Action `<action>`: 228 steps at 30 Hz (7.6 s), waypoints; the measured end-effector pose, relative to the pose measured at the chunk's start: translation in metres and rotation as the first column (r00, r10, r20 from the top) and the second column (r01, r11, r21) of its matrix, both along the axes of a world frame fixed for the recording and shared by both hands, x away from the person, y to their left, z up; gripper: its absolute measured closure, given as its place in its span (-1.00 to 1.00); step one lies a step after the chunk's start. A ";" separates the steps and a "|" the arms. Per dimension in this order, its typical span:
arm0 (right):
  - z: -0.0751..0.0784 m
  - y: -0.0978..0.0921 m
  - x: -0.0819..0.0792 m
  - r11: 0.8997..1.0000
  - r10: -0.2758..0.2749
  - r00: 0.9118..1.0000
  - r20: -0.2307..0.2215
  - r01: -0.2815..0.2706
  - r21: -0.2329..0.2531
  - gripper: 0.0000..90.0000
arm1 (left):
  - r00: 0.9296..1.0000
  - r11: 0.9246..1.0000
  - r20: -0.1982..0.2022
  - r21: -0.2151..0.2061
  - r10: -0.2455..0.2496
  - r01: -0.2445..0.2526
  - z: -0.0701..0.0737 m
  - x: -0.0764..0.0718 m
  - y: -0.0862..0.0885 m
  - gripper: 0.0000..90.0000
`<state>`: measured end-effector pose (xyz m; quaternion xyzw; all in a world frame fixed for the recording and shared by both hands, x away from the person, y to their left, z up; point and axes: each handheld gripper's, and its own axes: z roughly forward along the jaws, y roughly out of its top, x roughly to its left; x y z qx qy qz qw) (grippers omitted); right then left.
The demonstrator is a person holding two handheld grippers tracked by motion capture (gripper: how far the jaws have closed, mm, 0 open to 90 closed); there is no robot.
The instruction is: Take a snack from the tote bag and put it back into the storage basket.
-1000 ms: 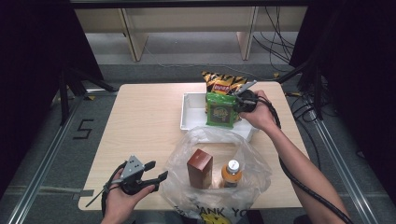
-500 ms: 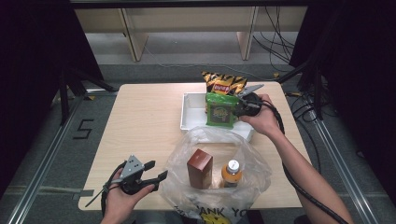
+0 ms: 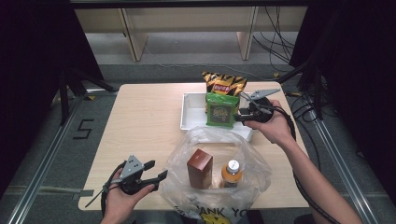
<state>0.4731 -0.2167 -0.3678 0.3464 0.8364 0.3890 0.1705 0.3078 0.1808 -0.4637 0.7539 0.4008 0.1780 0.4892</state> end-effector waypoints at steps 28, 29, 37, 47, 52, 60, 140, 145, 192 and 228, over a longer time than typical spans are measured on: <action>0.013 0.013 -0.098 0.970 0.229 0.973 0.009 -0.229 0.085 0.24 | 1.000 1.000 0.000 0.008 -0.018 0.018 0.001 -0.002 -0.009 -0.19; 0.012 0.014 -0.101 0.971 0.217 0.976 0.005 -0.216 0.101 0.23 | 1.000 1.000 0.000 0.006 -0.017 0.017 0.001 -0.003 -0.009 -0.19; 0.011 0.014 -0.115 0.958 0.254 0.967 0.006 -0.252 0.136 0.16 | 1.000 1.000 0.002 0.017 -0.017 0.017 0.001 -0.002 -0.010 -0.19; 0.002 0.023 -0.125 0.951 0.289 0.957 -0.020 -0.285 0.117 0.11 | 1.000 1.000 -0.004 0.015 -0.013 0.013 0.000 -0.002 -0.009 -0.19; -0.002 0.026 -0.128 0.951 0.294 0.955 -0.040 -0.289 0.107 0.08 | 1.000 1.000 -0.005 0.008 -0.008 0.008 0.000 -0.003 -0.008 -0.19; -0.012 0.029 -0.131 0.945 0.322 0.946 -0.032 -0.319 0.072 -0.02 | 1.000 1.000 0.000 0.014 -0.016 0.016 0.000 -0.003 -0.008 -0.19; -0.093 0.018 -0.144 0.955 0.290 0.956 -0.045 -0.287 0.076 -0.23 | 0.999 1.000 -0.027 0.017 -0.021 0.022 -0.006 0.000 -0.008 -0.18; -0.092 0.018 -0.144 0.956 0.289 0.957 -0.027 -0.287 0.061 -0.22 | 0.999 1.000 -0.028 0.014 -0.021 0.022 -0.006 -0.001 -0.010 -0.18; -0.032 0.009 -0.131 0.961 0.217 0.973 0.083 -0.228 0.157 -0.21 | 0.998 0.999 -0.039 0.010 -0.044 0.045 -0.009 0.001 -0.017 -0.17; -0.005 0.014 -0.120 0.951 0.167 0.979 0.118 -0.191 0.242 -0.20 | 0.999 0.999 -0.026 0.015 -0.046 0.047 -0.008 -0.001 -0.016 -0.17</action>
